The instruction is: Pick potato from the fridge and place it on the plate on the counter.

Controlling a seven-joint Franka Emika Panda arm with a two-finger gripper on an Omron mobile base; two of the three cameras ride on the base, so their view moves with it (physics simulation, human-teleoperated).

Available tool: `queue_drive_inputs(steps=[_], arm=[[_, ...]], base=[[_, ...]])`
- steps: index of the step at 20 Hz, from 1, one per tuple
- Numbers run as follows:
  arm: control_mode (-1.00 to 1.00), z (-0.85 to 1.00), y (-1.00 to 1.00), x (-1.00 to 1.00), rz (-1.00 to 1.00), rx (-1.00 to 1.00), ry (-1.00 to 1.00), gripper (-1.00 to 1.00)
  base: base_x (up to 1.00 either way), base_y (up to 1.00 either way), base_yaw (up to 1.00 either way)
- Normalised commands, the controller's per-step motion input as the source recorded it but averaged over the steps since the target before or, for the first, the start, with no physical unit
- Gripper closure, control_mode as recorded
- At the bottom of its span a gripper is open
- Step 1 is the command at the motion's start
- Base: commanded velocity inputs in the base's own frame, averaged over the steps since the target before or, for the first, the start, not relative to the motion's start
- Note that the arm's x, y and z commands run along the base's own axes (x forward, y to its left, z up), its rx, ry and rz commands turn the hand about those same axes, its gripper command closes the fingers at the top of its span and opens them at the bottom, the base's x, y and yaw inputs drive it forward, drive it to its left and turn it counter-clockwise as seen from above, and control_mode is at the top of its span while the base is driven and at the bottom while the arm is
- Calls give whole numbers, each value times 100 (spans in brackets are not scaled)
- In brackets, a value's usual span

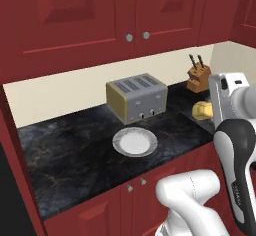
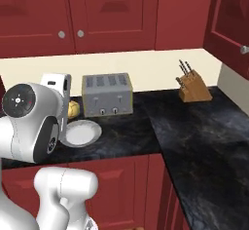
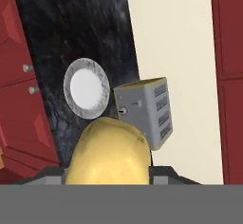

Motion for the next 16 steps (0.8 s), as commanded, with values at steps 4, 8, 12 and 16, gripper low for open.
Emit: queue_drive_inputs(steps=[4, 8, 12, 16], arm=[[100, 0, 0, 0, 0, 0, 0, 100], [100, 0, 0, 0, 0, 0, 0, 100], [100, 0, 0, 0, 0, 0, 0, 100], [100, 0, 0, 0, 0, 0, 0, 100]], base=[[24, 0, 27], [31, 0, 27], [39, 0, 27], [29, 0, 26]])
